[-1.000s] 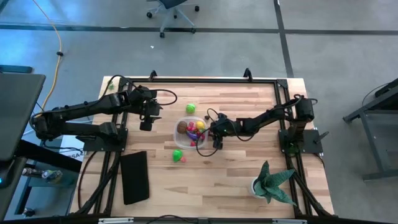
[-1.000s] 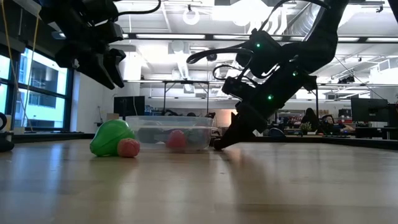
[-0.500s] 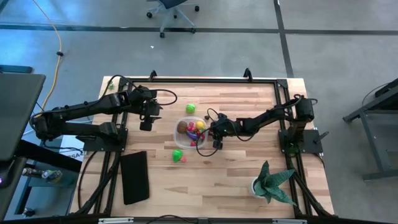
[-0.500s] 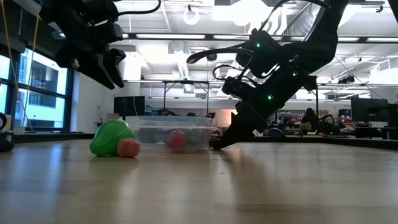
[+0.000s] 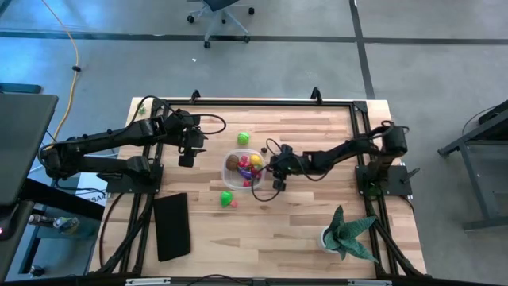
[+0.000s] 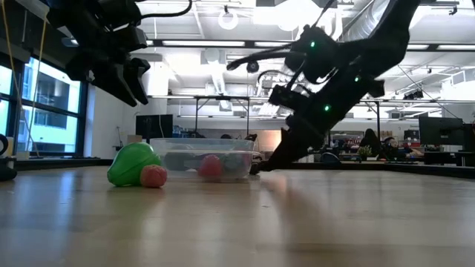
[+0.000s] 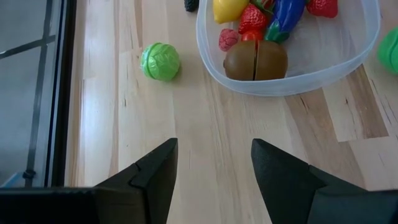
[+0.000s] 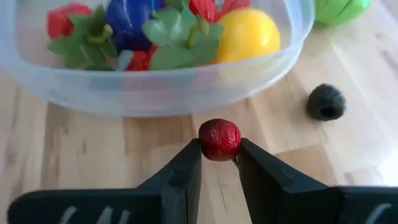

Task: Pick and placing Produce into tupperware
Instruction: Put the cherry into the transparent bin

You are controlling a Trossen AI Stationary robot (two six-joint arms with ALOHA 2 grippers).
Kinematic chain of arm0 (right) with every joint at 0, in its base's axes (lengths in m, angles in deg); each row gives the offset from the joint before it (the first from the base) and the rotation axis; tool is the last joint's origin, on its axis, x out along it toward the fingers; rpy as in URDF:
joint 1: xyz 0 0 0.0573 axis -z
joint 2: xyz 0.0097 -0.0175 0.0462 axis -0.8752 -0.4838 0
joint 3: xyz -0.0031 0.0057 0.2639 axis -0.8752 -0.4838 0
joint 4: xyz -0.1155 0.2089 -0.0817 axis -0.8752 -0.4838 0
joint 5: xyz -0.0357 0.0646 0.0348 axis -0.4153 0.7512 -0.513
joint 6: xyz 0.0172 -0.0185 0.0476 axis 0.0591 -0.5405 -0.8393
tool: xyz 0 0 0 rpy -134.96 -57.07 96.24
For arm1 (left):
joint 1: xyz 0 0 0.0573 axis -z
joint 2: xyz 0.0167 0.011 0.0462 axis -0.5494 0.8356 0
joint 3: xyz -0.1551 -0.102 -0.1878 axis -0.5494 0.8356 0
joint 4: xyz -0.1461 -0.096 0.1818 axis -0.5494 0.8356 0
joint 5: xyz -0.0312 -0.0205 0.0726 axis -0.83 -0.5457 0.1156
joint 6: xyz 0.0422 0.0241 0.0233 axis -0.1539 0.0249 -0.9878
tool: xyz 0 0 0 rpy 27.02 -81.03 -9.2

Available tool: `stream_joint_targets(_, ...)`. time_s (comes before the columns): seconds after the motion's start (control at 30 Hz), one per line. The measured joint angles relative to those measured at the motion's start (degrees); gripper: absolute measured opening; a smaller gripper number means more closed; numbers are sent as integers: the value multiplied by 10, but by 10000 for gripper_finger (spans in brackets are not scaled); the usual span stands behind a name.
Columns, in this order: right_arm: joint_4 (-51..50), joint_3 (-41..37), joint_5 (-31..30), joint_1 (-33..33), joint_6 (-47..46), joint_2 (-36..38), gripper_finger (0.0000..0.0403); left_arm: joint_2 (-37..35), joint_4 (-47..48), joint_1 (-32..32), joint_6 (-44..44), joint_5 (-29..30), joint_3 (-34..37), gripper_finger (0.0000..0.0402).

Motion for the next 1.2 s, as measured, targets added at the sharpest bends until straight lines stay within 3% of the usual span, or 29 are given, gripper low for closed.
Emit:
stream_joint_targets(0.33,-54,0,-78,-46,-13,83,84,0,0,0,0,0,0,193)
stream_joint_targets(0.63,-28,24,-70,-48,0,121,84,0,0,0,0,0,0,193)
stream_joint_targets(0.83,-142,142,-49,-39,22,69,84,0,0,0,0,0,0,193)
stream_joint_targets(1.2,-363,360,2,-17,48,-111,84,0,0,0,0,0,0,193)
